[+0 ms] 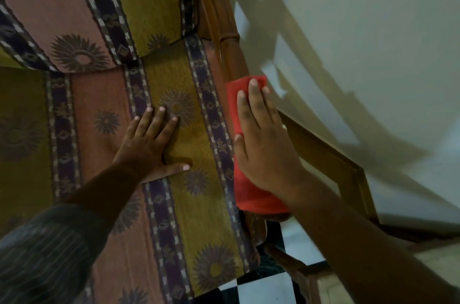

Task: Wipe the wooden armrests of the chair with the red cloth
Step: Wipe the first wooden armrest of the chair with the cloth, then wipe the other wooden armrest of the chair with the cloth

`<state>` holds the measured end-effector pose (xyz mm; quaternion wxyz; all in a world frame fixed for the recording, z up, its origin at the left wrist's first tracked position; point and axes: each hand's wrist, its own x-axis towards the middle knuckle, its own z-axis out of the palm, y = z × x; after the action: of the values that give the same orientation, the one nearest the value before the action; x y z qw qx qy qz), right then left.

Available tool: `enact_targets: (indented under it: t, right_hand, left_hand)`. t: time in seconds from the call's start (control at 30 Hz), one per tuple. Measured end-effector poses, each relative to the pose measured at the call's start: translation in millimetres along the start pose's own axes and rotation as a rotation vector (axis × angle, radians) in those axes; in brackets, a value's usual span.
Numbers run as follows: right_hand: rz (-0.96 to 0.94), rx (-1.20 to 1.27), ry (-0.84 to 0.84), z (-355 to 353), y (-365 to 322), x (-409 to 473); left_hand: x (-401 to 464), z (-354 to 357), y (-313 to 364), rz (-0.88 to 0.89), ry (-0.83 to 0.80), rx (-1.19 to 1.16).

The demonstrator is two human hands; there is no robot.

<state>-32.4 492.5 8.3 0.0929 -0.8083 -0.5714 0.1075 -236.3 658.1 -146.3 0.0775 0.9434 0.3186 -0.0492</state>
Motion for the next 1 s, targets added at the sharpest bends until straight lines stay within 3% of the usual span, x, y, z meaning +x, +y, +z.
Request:
enact_targets:
  t: [0.17,0.4,0.5,0.57,0.63,0.7,0.73,0.9,1.0]
  right_hand:
    - [-0.016,0.062,-0.013,11,3,-35]
    - [0.038,-0.076,0.022,9,-5,-19]
    - [0.062,0.102,0.085,8,-7,-24]
    - [0.208,0.321,0.205,3,-7,-32]
    - [0.469,0.467,0.268,-6,-11,-36]
    - [0.744,0.554,0.172,-7,-10,-38]
    - [0.819,0.610,0.123,-8,-13,-41]
    - [0.814,0.585,0.126,-16,-9,-49]
    - [0.768,0.609,0.202,-24,-15,-47]
  left_hand:
    - [-8,0,-4,-0.003,-0.048,0.031]
    - [-13,0,1,-0.018,-0.034,0.004]
    - [-10,-12,11,-0.109,-0.153,-0.046]
    - [-11,-35,37,-0.256,-0.290,-0.224]
    - [-20,-72,74,-0.460,-0.336,-0.678]
    - [-26,-103,119,-0.634,-0.243,-1.261]
    - [-30,-113,135,-0.670,-0.214,-1.395]
    - [-33,-139,181,-0.528,-0.213,-1.178]
    - [-38,-144,177,-0.550,-0.191,-1.315]
